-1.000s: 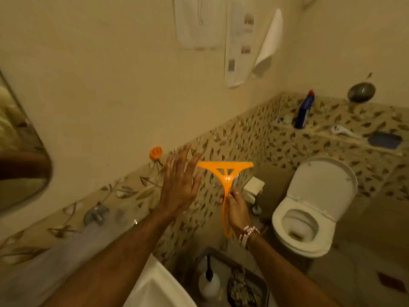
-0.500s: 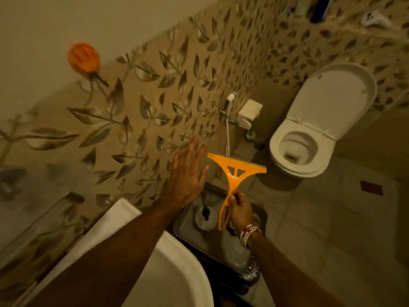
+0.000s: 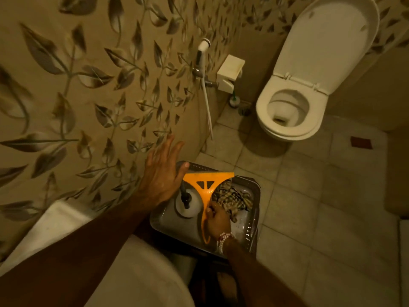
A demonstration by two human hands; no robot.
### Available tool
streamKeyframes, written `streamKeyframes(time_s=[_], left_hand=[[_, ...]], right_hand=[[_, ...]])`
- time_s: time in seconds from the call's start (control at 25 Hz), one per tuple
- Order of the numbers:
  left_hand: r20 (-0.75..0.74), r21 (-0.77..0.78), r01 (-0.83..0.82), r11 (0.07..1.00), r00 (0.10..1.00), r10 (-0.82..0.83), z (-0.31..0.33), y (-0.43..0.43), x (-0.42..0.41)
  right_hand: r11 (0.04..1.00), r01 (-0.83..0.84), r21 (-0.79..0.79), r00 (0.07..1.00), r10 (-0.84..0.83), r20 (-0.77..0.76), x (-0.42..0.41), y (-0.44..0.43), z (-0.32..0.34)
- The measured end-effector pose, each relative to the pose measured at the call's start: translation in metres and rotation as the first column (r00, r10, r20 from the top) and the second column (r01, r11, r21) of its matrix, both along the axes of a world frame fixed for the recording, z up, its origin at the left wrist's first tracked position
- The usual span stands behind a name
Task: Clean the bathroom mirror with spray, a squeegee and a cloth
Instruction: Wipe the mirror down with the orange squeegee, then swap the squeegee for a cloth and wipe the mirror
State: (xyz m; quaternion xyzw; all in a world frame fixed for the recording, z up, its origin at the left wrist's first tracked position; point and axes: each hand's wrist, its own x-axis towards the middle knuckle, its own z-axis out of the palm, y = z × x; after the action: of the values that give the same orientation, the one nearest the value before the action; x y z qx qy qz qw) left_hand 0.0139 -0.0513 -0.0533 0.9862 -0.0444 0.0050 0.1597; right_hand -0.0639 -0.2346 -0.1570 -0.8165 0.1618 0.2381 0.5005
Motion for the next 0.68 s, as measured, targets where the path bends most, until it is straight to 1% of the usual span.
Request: streamKeyframes(time_s=[0.28,0.44,0.52,0.56,0.6,0.68], left_hand=[[-0.063,0.011,0.011,1.0,0.998,-0.01,-0.024,0.004,-0.007],[-0.058,0.003,0.025,1.0,0.998,-0.024,-0.026,-0.003,-0.007],[-0.058,-0.009,0.03,1.0,0.998,-0.03,-0.022,-0.005,-0.005],[-0.062,-0.012,0.031,0.999,0.998,-0.032,-0.02,-0.007,-0.003],[-0.065,-0.015,0.031,0.999,0.997,-0.031,-0.018,-0.008,-0.002],[-0.069,-0.021,0.031,0.999,0.997,-0.033,-0.015,-0.009,0.002]], right_hand=[[0.999,0.004,-0.032,0.996,-0.006,-0.093,-0.001,0.008,-0.032],[0.991,-0.099,-0.092,0.989,0.088,-0.116,0.013,0.003,-0.039],[0.976,-0.159,-0.15,0.982,0.141,-0.123,0.015,-0.002,-0.035],[0.962,-0.175,-0.208,0.982,0.156,-0.105,0.014,-0.006,-0.029],[0.938,-0.172,-0.3,0.985,0.164,-0.053,0.013,-0.011,-0.025],[0.865,-0.097,-0.492,0.97,0.194,0.149,0.014,-0.023,-0.016]])
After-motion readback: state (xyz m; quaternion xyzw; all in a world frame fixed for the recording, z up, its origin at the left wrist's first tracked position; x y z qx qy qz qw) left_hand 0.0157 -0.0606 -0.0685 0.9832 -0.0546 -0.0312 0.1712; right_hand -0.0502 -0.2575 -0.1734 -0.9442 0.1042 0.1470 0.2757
